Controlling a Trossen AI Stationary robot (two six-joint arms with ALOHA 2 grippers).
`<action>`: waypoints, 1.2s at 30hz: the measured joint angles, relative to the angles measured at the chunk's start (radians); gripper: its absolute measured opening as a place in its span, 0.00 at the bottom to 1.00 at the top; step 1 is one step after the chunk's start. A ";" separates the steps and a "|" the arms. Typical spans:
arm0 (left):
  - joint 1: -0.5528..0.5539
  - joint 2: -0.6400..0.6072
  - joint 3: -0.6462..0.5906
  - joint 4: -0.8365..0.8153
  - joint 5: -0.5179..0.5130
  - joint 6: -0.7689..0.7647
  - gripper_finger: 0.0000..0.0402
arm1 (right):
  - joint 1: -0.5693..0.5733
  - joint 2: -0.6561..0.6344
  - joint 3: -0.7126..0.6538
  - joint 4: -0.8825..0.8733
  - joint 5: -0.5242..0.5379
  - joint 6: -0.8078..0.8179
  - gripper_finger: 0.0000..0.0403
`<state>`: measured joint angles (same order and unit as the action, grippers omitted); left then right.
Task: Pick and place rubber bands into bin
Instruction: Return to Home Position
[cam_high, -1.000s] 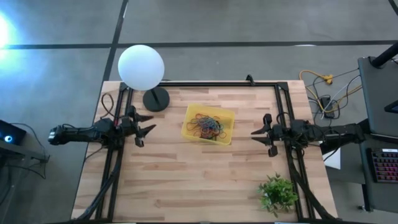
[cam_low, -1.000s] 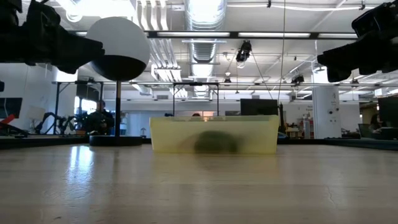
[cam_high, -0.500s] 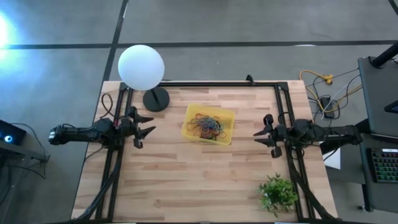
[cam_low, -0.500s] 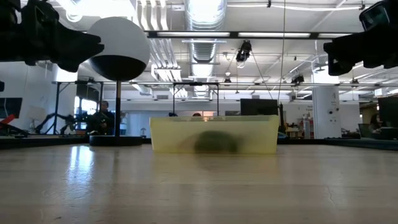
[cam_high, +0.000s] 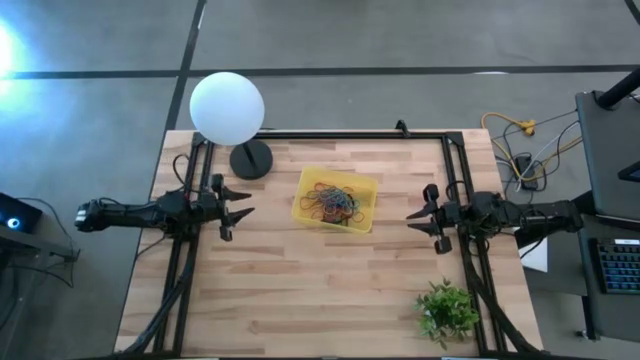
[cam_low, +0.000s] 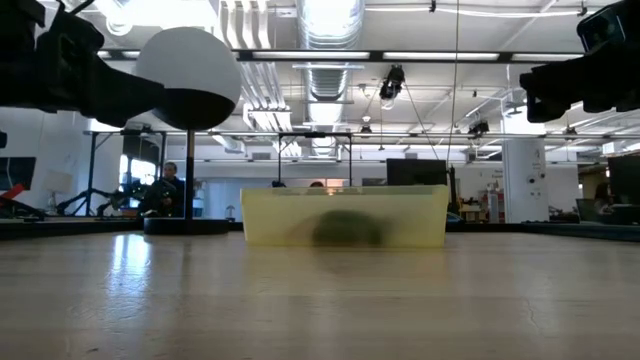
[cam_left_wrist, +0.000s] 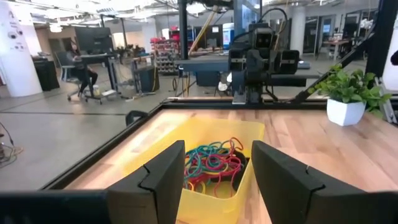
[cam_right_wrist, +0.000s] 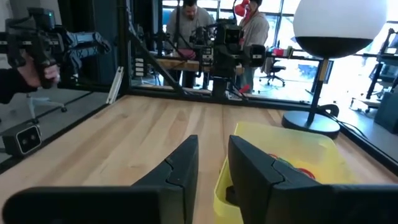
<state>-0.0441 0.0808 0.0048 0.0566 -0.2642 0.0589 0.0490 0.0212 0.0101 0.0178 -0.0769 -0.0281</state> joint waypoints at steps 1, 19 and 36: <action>0.000 0.005 0.000 0.000 0.000 0.000 0.43 | 0.000 0.001 0.000 0.000 0.000 0.000 0.19; 0.000 0.079 0.000 0.006 -0.003 0.000 0.43 | 0.000 0.001 0.000 0.001 0.000 0.002 0.18; 0.000 0.107 0.000 0.013 -0.002 0.000 0.43 | 0.000 0.001 0.000 0.001 0.000 0.002 0.17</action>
<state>-0.0437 0.1878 0.0048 0.0700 -0.2665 0.0589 0.0490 0.0227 0.0097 0.0187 -0.0772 -0.0265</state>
